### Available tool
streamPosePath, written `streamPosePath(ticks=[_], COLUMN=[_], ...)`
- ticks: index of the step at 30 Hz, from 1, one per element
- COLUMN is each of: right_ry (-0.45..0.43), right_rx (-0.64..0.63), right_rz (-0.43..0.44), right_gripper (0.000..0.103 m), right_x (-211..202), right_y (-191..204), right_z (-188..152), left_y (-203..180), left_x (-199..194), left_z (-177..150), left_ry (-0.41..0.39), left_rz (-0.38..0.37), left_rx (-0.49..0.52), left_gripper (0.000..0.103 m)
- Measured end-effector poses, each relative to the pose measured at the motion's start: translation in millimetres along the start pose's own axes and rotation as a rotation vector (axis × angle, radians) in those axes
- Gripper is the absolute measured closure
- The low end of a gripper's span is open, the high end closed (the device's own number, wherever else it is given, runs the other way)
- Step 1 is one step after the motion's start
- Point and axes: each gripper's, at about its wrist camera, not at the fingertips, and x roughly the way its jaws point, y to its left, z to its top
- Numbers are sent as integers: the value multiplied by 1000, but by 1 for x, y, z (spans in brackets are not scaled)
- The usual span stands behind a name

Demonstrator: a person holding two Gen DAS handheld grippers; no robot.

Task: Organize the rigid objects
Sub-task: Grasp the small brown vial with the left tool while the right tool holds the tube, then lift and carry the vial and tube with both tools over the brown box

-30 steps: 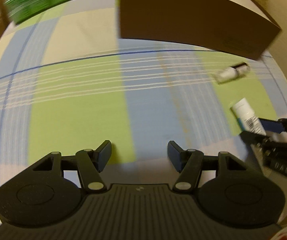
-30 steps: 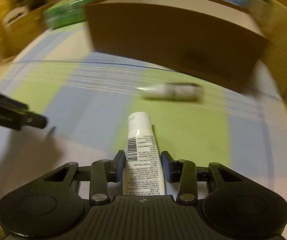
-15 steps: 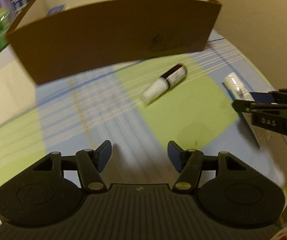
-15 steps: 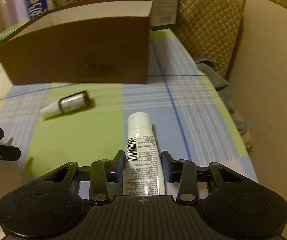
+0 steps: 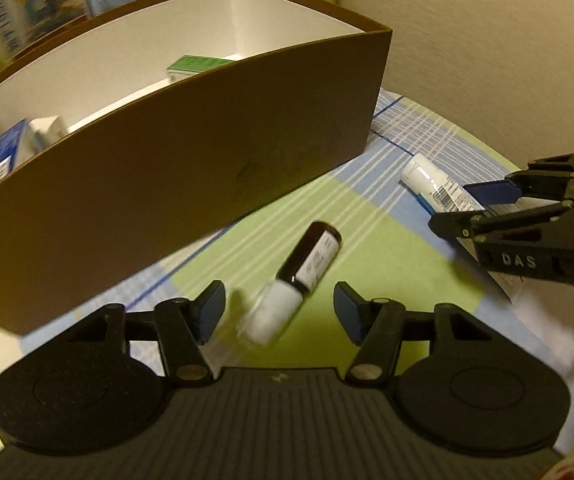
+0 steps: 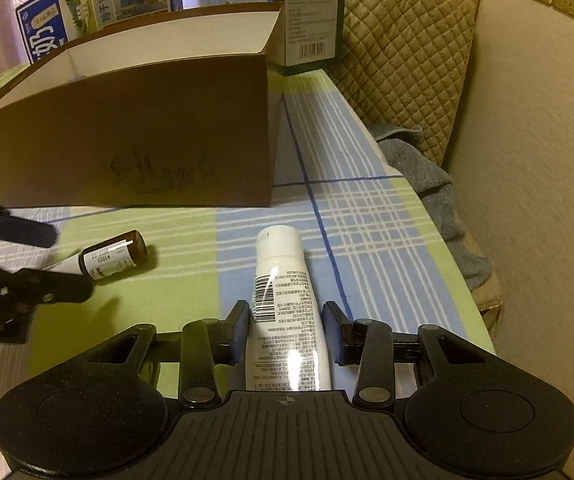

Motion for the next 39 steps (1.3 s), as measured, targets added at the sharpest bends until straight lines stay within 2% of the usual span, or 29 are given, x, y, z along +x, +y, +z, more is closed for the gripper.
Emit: streamPosePath(ticks=[4, 7, 9, 11, 13, 21, 29, 35, 39], right_ry=[-3, -3, -2, -2, -2, 5, 18, 19, 12], right_rx=[0, 0, 1, -1, -9, -69, -183, -280, -321], right_rz=[4, 6, 7, 11, 18, 96, 207, 281, 272], right_gripper=[66, 66, 66, 66, 66, 66, 66, 66, 66], right_x=[0, 0, 1, 0, 0, -6, -15, -21, -20], right_y=[-1, -1, -1, 0, 3, 27, 66, 95, 104], right_z=[-1, 0, 0, -1, -2, -11, -26, -38, -42], left_y=[0, -1, -2, -3, -4, 4, 24, 34, 33], left_x=[13, 20, 20, 19, 17, 2, -35, -60, -58], left_z=[7, 8, 7, 7, 4, -18, -70, -101, -101], left_ry=[10, 30, 30, 29, 30, 46, 88, 110, 101], left_rz=[-22, -41, -47, -53, -51, 11, 121, 137, 136], left_rx=[10, 1, -8, -12, -29, -177, -330, -388, -393], left_gripper=[53, 64, 66, 75, 79, 79, 79, 79, 79])
